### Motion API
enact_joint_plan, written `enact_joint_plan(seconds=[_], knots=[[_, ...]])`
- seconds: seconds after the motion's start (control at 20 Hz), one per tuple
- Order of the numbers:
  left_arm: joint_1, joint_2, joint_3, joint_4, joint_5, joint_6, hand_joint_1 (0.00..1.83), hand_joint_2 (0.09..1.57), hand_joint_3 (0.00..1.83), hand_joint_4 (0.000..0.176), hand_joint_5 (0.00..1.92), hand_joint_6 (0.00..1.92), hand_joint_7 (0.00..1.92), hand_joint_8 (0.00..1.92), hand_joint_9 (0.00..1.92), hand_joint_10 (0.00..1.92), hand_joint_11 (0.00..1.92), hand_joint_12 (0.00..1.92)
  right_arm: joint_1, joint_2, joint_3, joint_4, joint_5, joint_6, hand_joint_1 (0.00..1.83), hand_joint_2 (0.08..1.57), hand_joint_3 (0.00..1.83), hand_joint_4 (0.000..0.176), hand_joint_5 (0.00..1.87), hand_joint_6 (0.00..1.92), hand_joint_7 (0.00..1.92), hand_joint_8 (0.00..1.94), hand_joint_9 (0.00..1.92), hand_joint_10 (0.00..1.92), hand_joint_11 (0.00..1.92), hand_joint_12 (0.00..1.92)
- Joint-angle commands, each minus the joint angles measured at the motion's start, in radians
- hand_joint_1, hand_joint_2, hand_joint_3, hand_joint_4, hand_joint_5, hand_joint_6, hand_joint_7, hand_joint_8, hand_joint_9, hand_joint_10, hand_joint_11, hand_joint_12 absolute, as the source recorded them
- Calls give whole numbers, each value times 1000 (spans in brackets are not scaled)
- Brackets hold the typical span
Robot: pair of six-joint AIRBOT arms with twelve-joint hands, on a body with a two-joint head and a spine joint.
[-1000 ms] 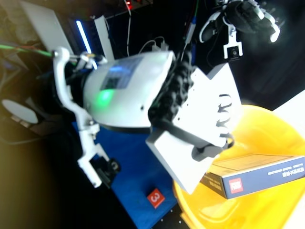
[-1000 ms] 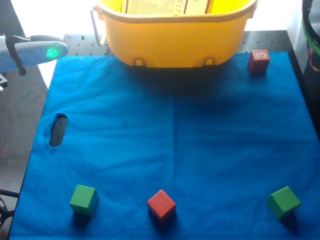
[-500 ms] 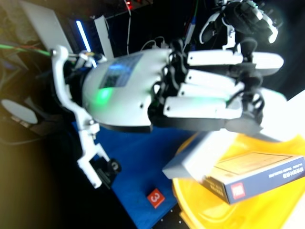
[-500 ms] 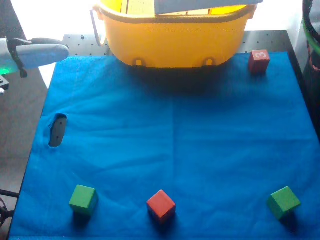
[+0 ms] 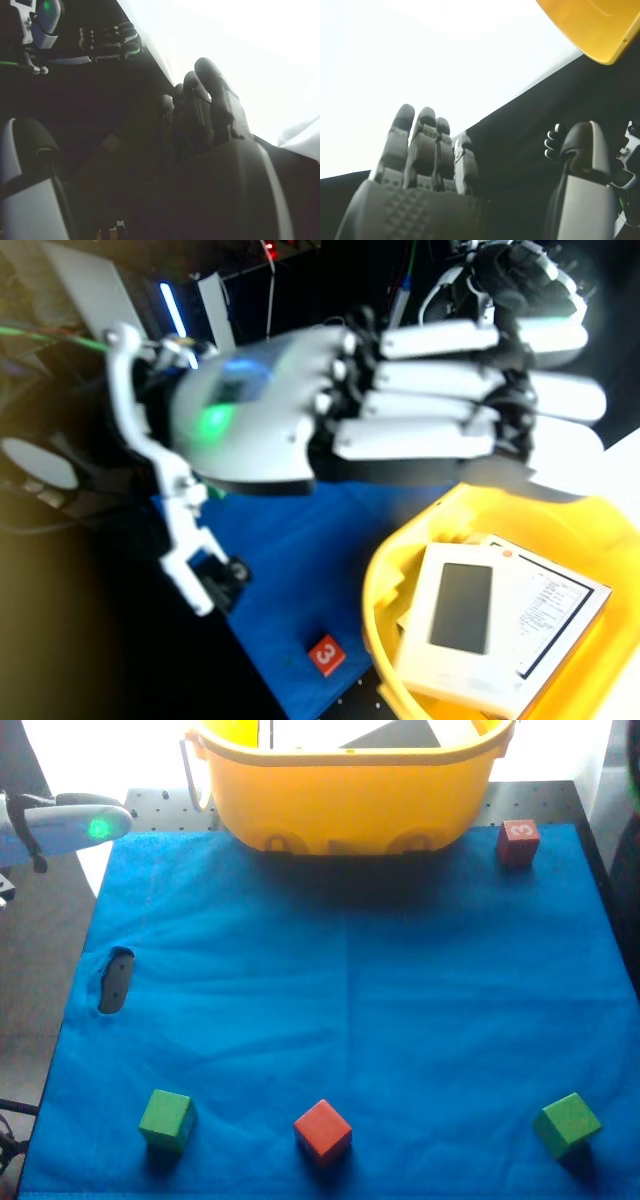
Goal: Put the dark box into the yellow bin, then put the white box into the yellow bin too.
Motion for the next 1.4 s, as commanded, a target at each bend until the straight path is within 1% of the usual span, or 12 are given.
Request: enact_joint_plan(seconds=[0.0,0.1,0.3,0.4,0.65,0.75,0.8,1.0,1.1,1.15,1.3,1.35], knots=[[-7,12,-3,-36,-130,-8,876,776,0,0,314,4,226,2,241,5,0,672,17,24,-14,-6,124,2,833,686,0,152,30,2,246,10,244,0,0,468],[-6,30,-12,-49,-145,-7,868,800,5,0,299,1,206,1,231,2,0,626,17,86,-57,-10,124,2,865,695,1,166,27,0,239,2,209,2,0,381],[15,56,-27,-93,-206,-7,885,832,1,0,311,5,231,12,245,9,0,534,17,159,-101,-9,126,2,828,770,13,155,0,0,236,9,204,7,13,303],[39,73,-40,-120,-251,-7,859,786,0,0,292,1,241,2,263,4,0,608,17,196,-127,-13,136,2,782,777,11,166,0,0,240,7,195,1,41,308],[40,93,-61,-127,-252,7,812,815,0,0,302,6,244,4,265,6,9,669,17,325,-210,-20,182,2,865,902,17,143,0,0,154,0,124,0,101,183],[36,96,-61,-124,-252,3,770,848,13,0,313,4,228,0,269,4,27,676,14,352,-233,-24,199,2,910,908,12,119,0,0,121,0,83,0,89,171],[30,97,-61,-119,-252,3,806,856,2,0,320,0,243,0,280,2,42,638,10,363,-244,-29,211,2,911,886,0,139,0,0,131,5,75,0,78,164],[-30,109,-60,-73,-252,3,706,1029,3,0,329,1,214,1,226,3,46,461,-33,409,-292,-39,294,1,852,844,0,128,0,0,141,6,106,10,49,148],[-51,109,-61,-59,-252,12,770,998,0,0,227,0,139,0,233,4,116,479,-50,426,-307,-39,315,1,826,835,0,140,0,0,157,10,123,15,46,148],[-59,109,-62,-50,-252,12,866,1029,0,0,242,3,192,3,292,7,157,478,-50,435,-315,-40,315,1,823,849,0,131,0,0,166,12,133,17,34,145],[-84,109,-73,-12,-253,22,182,1335,0,0,425,6,500,2,478,2,162,816,-50,471,-340,-42,322,1,794,843,0,123,0,0,168,9,123,8,19,140],[-100,113,-78,3,-253,28,355,1282,0,0,471,10,468,0,436,0,117,922,-50,484,-349,-49,326,1,789,842,0,126,0,0,198,18,152,18,37,149]])
